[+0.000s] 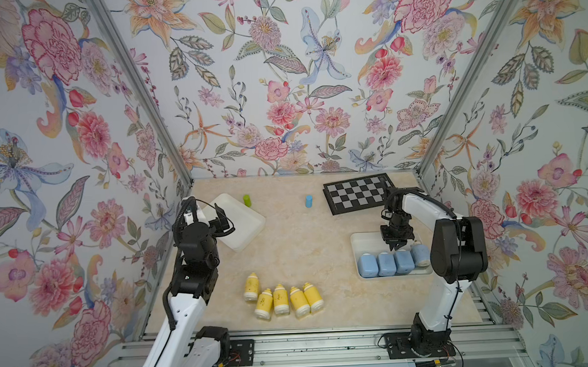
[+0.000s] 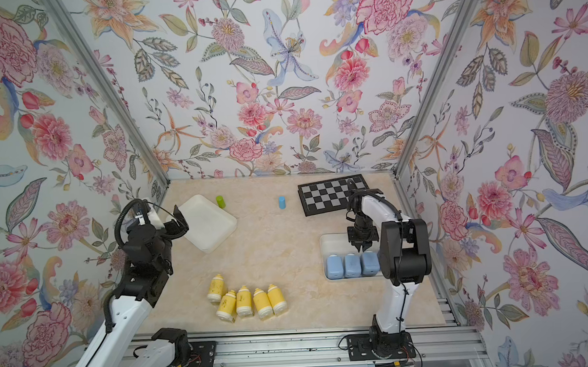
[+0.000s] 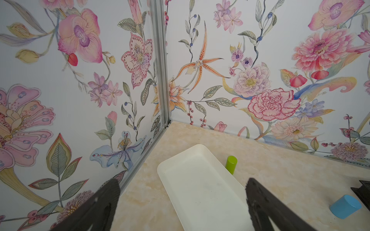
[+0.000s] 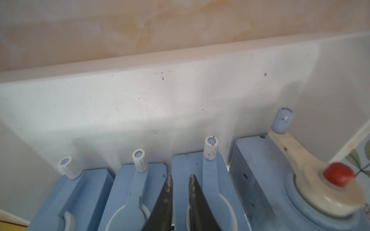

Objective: Place the pencil sharpeners by color into the storage box
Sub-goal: Place the pencil sharpener in the storage box.

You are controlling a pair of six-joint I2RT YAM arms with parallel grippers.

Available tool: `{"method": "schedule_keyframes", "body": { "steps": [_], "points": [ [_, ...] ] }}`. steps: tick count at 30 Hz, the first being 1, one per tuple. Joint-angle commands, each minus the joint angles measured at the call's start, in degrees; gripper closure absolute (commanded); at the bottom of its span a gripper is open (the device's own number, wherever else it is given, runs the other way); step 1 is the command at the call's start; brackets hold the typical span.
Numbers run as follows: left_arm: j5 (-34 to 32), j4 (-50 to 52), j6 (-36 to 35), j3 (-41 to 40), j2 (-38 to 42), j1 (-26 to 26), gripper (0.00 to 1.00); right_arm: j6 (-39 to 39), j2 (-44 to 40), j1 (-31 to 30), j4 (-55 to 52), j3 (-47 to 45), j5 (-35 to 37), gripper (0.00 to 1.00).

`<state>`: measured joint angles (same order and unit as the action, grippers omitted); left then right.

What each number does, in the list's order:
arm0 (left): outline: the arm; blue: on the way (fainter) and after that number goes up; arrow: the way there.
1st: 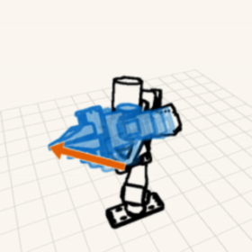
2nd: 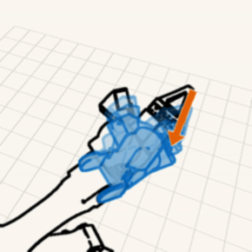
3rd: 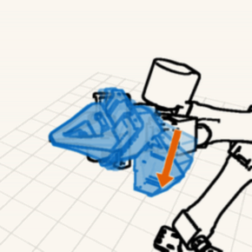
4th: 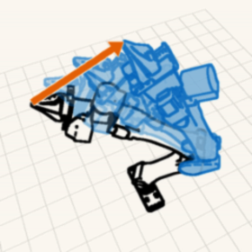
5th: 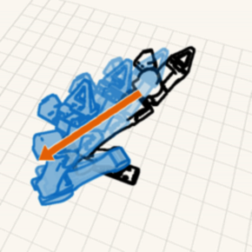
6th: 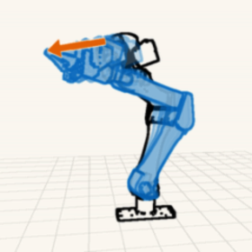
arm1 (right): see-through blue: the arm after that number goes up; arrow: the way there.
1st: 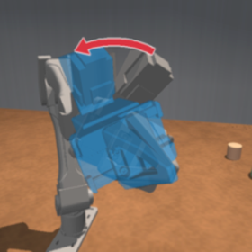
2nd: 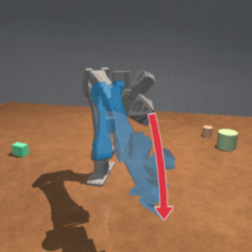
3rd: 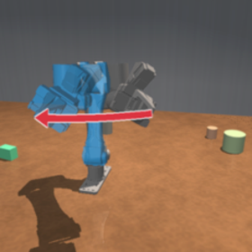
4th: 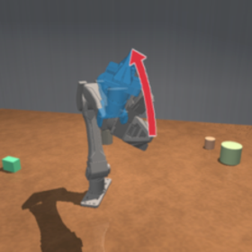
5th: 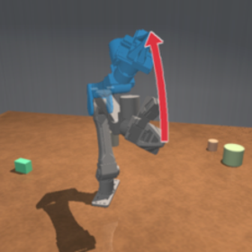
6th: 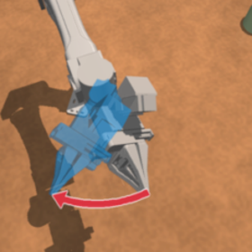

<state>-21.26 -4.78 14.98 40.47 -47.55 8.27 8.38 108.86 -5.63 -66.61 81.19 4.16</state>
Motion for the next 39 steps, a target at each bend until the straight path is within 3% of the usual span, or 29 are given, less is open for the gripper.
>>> {"method": "schedule_keyframes", "body": {
  "steps": [1, 10, 18, 23, 32, 39],
  "points": [
    [0.16, -1.03, 0.05, -0.74, 0.88, 0.47, 0.01, 0.71, -2.48, -0.59, -0.3, 0.35, 1.54, 0.82],
    [-0.07, -0.78, 0.01, -0.57, -0.92, 0.47, 0.01, 2.62, -6.07, -3.34, 1.2, 5.76, 2.96, 0.76],
    [-0.63, 3.23, 0.91, 2.56, -7.43, 0.44, 0.01, 6.03, -9.57, -7.49, 2.7, 10.63, -3.1, 0.64],
    [3.12, 9.3, 0.31, 8.98, -14.63, 0.52, 0.01, 6.52, -12.11, -10.01, 4.19, 10.07, -4.74, 0.62],
    [13.95, 27.46, -7.28, 25.5, -31.68, 0.61, 0.01, 3.55, -14.98, -9.43, 6.51, 8.13, -10.37, 0.57],
    [16.21, 36.62, -9.71, 33.44, -44.77, 1.51, 0.01, 1.27, -16.07, -7.32, 7.12, 6.62, -13.69, 0.56]
  ]
}}
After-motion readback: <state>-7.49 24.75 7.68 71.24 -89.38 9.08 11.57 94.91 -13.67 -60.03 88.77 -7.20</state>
